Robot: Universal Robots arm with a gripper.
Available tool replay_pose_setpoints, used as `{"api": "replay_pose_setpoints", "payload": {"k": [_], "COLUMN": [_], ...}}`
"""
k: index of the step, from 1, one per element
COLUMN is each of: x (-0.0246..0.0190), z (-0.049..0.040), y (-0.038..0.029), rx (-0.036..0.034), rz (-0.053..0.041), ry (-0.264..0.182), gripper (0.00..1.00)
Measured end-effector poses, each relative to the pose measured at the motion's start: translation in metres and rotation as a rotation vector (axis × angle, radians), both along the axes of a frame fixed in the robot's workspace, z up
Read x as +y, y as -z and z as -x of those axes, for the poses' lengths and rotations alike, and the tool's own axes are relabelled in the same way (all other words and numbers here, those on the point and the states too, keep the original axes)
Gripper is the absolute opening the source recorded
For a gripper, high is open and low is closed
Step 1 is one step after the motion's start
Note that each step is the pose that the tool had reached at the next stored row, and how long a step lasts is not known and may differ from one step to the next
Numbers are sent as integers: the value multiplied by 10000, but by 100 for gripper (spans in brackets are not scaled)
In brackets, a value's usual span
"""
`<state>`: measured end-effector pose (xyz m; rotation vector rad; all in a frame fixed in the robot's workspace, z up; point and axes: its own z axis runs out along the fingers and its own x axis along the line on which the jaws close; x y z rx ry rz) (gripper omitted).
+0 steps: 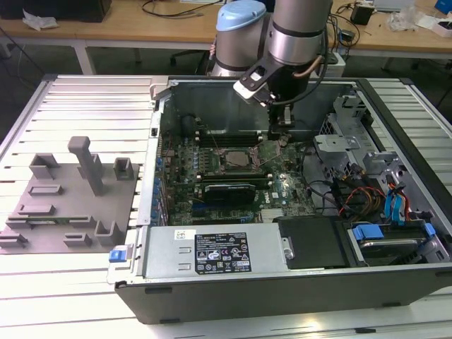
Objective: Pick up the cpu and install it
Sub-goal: 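Close the cpu cover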
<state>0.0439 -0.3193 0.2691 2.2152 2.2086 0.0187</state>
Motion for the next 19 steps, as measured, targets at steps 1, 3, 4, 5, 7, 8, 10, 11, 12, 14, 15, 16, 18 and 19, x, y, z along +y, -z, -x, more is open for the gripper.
{"api": "replay_pose_setpoints", "payload": {"k": [1, 3, 4, 5, 7, 8, 10, 11, 12, 14, 15, 16, 18, 19], "x": [0, 0, 0, 0, 1, 0, 0, 1, 1, 0, 0, 0, 1, 0], "z": [-32, -116, -161, -195, -283, -306, -386, -407, -417, -419, -419, -419, -419, -419], "y": [0, 1, 1, 2, 18, 30, 85, 109, 129, 175, 194, 216, 263, 276], "rx": [7, 32, 48, 63, 120, 147, 235, 267, 287, 315, 320, 322, 326, 326], "rz": [-1, -2, -1, -2, -1, 0, -1, -1, -1, 0, 0, -1, -1, -2], "ry": [1, 1, 1, 0, 0, 1, 1, 1, 0, 1, 3, 3, 0, 0], "gripper": [11, 11, 11, 11, 11, 11, 11, 11, 11, 11, 11, 11, 11, 11]}}
